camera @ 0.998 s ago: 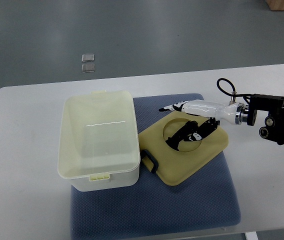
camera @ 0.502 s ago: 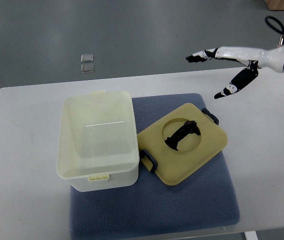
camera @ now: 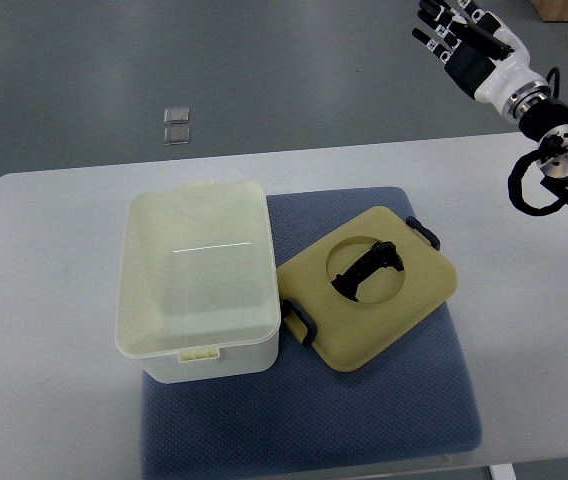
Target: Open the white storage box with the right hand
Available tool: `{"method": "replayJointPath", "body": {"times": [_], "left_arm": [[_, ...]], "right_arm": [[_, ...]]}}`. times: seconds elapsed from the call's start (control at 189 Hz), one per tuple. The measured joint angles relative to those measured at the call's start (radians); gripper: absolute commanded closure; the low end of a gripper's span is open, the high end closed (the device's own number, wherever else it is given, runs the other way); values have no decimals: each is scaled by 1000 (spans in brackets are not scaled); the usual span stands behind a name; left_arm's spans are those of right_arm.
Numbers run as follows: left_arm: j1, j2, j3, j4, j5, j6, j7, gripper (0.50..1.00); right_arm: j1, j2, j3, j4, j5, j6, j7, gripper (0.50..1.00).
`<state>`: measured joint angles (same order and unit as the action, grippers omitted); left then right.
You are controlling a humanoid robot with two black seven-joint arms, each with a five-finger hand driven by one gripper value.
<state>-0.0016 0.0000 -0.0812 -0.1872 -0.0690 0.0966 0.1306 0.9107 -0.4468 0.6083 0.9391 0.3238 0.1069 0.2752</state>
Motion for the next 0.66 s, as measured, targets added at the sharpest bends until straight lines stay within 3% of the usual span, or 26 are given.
{"method": "replayJointPath", "body": {"times": [0.195,0.66], "left_arm": [[0,0,-1,1,0,0,0,500],[0,0,0,0,0,0,0,500]], "right_arm": [[-111,79,103,-58,60,125,82,570],[-151,119,113,-118,57,152,113,570]]}}
